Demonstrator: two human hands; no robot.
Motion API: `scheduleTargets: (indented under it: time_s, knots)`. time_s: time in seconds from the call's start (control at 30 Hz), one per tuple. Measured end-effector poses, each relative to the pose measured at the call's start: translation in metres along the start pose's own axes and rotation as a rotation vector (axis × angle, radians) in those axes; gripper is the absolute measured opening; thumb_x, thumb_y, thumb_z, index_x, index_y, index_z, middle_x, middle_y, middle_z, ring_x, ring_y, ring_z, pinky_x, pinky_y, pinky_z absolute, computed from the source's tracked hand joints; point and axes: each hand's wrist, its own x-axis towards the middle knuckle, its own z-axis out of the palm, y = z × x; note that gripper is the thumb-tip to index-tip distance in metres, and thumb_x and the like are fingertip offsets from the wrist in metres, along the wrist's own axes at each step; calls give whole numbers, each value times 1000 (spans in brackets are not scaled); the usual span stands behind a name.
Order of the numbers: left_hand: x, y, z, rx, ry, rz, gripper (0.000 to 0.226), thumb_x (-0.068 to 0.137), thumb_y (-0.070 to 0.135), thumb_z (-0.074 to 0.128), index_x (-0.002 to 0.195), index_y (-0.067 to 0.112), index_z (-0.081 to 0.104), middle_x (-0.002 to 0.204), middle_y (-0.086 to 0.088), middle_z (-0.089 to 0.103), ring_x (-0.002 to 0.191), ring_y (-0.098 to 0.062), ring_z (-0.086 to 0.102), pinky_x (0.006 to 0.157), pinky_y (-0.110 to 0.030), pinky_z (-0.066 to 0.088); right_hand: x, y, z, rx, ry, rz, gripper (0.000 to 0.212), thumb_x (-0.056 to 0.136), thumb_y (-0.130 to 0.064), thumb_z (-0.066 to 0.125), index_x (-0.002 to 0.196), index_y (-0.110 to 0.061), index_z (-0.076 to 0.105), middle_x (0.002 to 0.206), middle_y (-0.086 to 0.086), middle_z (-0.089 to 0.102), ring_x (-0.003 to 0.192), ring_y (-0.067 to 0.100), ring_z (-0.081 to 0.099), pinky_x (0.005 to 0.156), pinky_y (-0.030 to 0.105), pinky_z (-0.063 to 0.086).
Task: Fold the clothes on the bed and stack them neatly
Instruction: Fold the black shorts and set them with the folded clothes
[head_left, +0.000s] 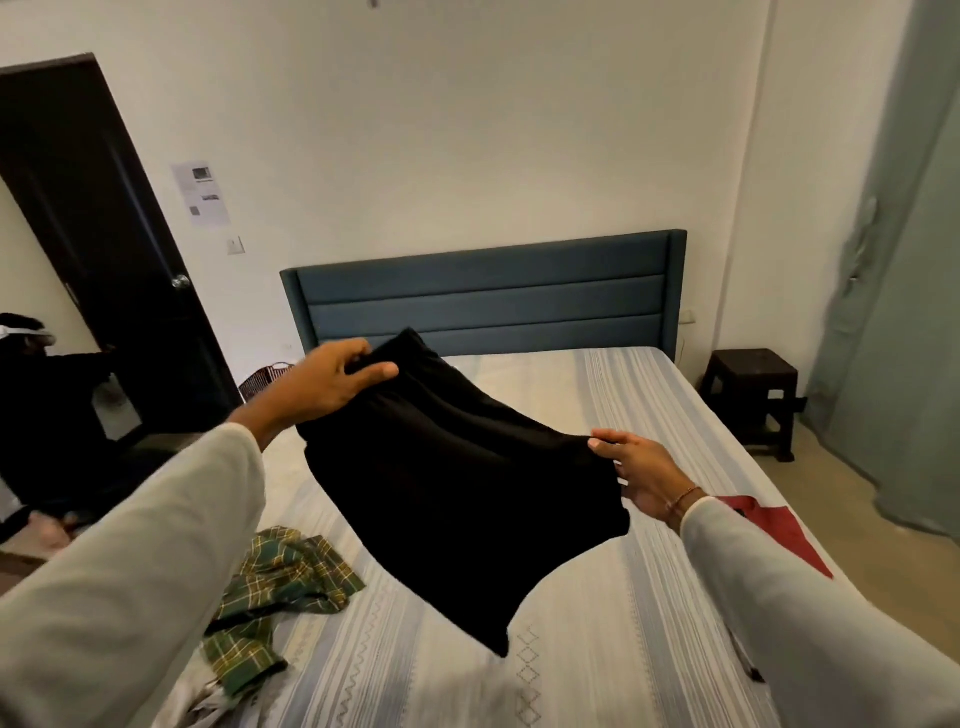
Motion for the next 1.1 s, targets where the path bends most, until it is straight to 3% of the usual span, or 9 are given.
scheduleTargets:
  time_s: [0.23, 0.37, 0.53, 0.63, 0.7, 0.73, 0.83, 0.93, 1.1]
  knots:
    - [-63, -33, 109, -500, -236, -305, 28, 92, 40, 67, 88, 12, 66, 69, 5, 65, 65, -10, 61, 59, -22, 46, -28, 31, -66, -289, 120, 112, 31, 74, -13, 88, 102, -6, 77, 104, 13, 77, 100, 29, 72, 91, 42, 57]
    - [-95, -40, 161, -716, -318, -435, 26, 95, 36, 64, 101, 11, 61, 100, -1, 73, 92, -9, 71, 89, -36, 57, -40, 17, -90, -572, 122, 152, 29, 68, -18, 92, 89, -3, 80, 88, 13, 78, 86, 28, 75, 77, 30, 58]
    - [-124, -66, 226, -921, -366, -653, 43, 92, 46, 64, 126, 21, 61, 122, -2, 71, 115, -18, 68, 99, -39, 53, 3, 12, -87, -871, 104, 184, 30, 63, -29, 95, 80, -9, 80, 83, 5, 75, 85, 20, 67, 71, 28, 50]
    - [-151, -93, 288, -835, -342, -783, 8, 98, 38, 59, 102, 32, 58, 98, 15, 67, 83, 10, 69, 71, -11, 53, 48, 81, -83, -1005, 50, 266, 31, 65, -33, 94, 83, -12, 79, 87, 3, 76, 90, 21, 70, 72, 27, 53]
    - [-165, -127, 333, -741, -345, -852, 9, 101, 38, 55, 99, 29, 57, 91, 17, 65, 75, 10, 68, 60, -9, 50, 80, 153, -80, -1057, 96, 266, 37, 74, -37, 89, 97, -11, 76, 104, 5, 74, 103, 24, 68, 84, 28, 50]
    - [-184, -181, 415, -763, -354, -908, 17, 100, 41, 55, 104, 26, 60, 93, 11, 69, 83, 1, 71, 63, -14, 54, 128, 252, -89, -1097, 139, 265, 40, 81, -39, 83, 108, -11, 71, 113, 8, 70, 109, 27, 65, 90, 31, 48]
    - [-210, -218, 446, -572, -204, -965, 28, 97, 44, 60, 104, 17, 62, 96, -2, 72, 99, -26, 71, 75, -31, 57, 106, 336, -67, -1195, 314, 37, 39, 98, -40, 60, 126, -14, 60, 125, 12, 64, 116, 32, 58, 99, 44, 43]
    - [-235, -270, 507, -418, -73, -970, 25, 97, 44, 61, 94, 19, 62, 90, -1, 69, 94, -27, 67, 76, -35, 49, 91, 453, -45, -1363, 221, -173, 45, 100, -48, 48, 129, -16, 60, 130, 12, 63, 122, 32, 55, 102, 49, 42]
    - [-245, -290, 524, -357, -56, -911, 24, 96, 51, 61, 98, 28, 62, 92, 1, 73, 89, -16, 69, 82, -37, 54, 67, 525, -51, -1584, 104, -175, 72, 98, -68, 31, 157, -25, 33, 164, 10, 28, 153, 34, 18, 124, 55, 10]
